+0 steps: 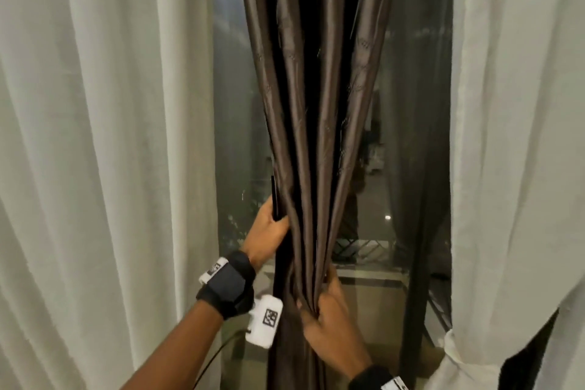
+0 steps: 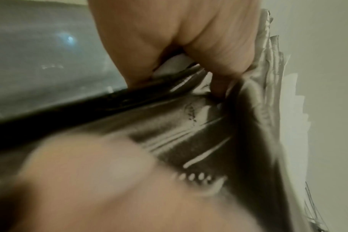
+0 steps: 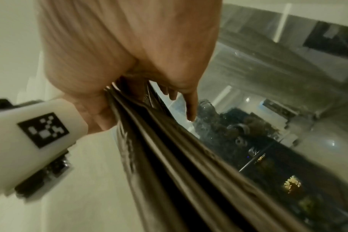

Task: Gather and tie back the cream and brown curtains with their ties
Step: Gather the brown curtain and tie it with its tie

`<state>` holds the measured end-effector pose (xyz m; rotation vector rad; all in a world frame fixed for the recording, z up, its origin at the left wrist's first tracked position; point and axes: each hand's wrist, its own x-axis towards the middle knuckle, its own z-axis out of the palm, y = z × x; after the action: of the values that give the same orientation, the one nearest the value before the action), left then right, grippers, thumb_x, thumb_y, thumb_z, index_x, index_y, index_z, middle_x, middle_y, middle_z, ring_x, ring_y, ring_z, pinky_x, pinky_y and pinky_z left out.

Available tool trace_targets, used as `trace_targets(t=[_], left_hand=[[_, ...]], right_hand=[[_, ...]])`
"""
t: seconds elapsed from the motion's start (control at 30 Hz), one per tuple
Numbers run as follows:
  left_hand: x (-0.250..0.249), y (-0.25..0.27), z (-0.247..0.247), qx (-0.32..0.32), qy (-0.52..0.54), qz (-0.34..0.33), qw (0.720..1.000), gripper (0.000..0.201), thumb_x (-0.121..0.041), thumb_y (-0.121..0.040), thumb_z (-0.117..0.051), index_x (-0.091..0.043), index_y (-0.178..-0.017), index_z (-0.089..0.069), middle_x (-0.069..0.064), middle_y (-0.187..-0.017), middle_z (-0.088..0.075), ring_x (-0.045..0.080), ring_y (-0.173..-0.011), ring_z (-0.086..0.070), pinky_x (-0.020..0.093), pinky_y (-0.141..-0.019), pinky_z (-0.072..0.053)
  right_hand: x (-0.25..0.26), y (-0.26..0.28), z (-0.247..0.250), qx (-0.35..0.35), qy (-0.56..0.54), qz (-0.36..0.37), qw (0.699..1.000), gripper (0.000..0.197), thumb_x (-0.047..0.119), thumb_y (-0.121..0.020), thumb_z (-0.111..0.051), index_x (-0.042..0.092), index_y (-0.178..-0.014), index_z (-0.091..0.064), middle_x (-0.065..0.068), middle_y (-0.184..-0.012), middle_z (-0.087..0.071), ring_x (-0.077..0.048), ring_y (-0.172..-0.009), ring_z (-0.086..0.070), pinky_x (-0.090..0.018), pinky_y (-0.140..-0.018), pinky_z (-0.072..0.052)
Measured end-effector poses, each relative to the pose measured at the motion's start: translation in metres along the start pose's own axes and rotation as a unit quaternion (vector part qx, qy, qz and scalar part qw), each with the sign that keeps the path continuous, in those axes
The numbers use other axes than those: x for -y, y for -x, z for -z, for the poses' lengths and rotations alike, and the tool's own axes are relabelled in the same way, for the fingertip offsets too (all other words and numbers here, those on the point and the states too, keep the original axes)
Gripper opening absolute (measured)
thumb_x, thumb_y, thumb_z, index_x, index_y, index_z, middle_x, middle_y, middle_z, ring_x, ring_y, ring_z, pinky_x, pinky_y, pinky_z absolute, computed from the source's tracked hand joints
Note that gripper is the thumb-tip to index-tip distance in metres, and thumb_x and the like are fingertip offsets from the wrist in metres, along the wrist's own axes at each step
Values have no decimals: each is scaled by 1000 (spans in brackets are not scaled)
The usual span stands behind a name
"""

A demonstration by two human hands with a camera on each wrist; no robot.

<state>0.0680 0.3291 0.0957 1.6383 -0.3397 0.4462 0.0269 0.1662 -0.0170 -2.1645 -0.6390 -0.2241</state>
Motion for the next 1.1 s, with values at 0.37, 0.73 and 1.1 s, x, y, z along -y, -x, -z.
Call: trace_targets(t=[0.37,0.73,1.1], left_hand=[[-49,-15,-14,-110,-62,-120,985,40,-15,-92,-76,-25,-128,-60,-3,-112,-75,17,-107,-73,36,-95,-59],[-66,1,-2,-91,84,58,991,27,-14,-106,-47,-7,-88,-66,10,-79,-68,19,-69,-69,31,-66,-61],[-72,1,-21,-127,-64,-3,990,26,-23,-107,-52,-9,-102,-72,11,-89,-77,15,-85,-73,36,-79,-63]], right_hand=[[78,-67,82,-91,-58,109,988,91,43,-86,-72,34,-160,-20,11,-155,-45,-8,-137,-54,-35,-109,-52],[104,-42,92,-33,-311,125,942,20,42,-112,-41,51,-125,-53,29,-115,-72,4,-113,-67,-20,-98,-53],[131,-57,101,-16,-389,-14,921,103,84,-74,-68,41,-160,-31,9,-150,-58,-14,-134,-60,-51,-114,-49]])
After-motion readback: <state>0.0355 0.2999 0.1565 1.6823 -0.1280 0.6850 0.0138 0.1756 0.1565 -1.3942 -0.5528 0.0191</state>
